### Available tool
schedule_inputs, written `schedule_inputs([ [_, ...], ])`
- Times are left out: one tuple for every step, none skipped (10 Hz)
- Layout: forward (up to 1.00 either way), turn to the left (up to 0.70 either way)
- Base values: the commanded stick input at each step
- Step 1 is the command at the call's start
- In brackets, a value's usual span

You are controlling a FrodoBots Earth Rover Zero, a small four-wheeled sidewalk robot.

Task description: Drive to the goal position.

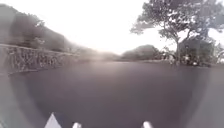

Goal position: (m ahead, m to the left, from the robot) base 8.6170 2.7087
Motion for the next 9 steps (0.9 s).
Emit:
schedule_inputs([
  [0.7, 0.0],
  [0.7, 0.0],
  [0.7, 0.0],
  [0.7, -0.12],
  [0.7, -0.25],
  [0.7, -0.33],
  [0.7, -0.2],
  [0.7, -0.08],
  [0.7, -0.31],
])
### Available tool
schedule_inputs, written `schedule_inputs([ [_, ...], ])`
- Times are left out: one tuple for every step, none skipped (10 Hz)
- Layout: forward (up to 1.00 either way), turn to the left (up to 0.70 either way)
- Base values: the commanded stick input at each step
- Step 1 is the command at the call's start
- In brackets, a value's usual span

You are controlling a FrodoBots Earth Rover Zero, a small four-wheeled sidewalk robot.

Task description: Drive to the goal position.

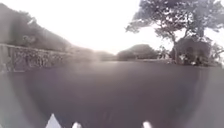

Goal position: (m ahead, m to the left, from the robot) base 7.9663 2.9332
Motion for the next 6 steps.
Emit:
schedule_inputs([
  [0.7, -0.19],
  [0.7, -0.06],
  [0.7, 0.0],
  [0.7, 0.0],
  [0.7, 0.0],
  [0.7, 0.0],
])
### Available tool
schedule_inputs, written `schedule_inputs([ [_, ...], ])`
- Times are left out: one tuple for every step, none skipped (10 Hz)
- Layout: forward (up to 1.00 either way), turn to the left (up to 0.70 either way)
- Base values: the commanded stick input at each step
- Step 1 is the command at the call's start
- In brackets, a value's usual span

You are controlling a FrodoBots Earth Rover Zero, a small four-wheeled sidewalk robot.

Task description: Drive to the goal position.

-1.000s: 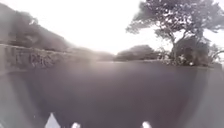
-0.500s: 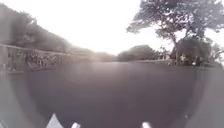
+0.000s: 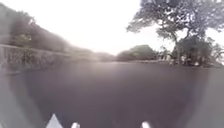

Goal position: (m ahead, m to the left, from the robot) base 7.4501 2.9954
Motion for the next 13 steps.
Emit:
schedule_inputs([
  [0.7, 0.0],
  [0.7, 0.0],
  [0.7, 0.0],
  [0.7, 0.0],
  [0.7, 0.0],
  [0.7, 0.0],
  [0.7, 0.0],
  [0.7, 0.0],
  [0.7, 0.0],
  [0.7, 0.0],
  [0.7, 0.0],
  [0.7, 0.0],
  [0.7, 0.0],
])
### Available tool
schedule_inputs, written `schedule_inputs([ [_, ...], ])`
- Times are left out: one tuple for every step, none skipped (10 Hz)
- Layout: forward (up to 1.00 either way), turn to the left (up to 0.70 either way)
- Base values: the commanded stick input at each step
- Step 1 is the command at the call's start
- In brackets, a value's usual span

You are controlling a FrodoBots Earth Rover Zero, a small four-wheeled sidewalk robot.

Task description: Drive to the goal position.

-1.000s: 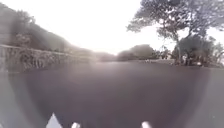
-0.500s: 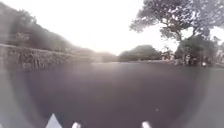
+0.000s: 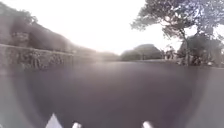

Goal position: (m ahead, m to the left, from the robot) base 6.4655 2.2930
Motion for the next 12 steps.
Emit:
schedule_inputs([
  [0.7, 0.0],
  [0.7, 0.0],
  [0.7, 0.0],
  [0.7, 0.0],
  [0.7, 0.0],
  [0.7, 0.0],
  [0.7, 0.0],
  [0.7, 0.0],
  [0.7, 0.0],
  [0.7, 0.0],
  [0.7, 0.0],
  [0.7, 0.0],
])
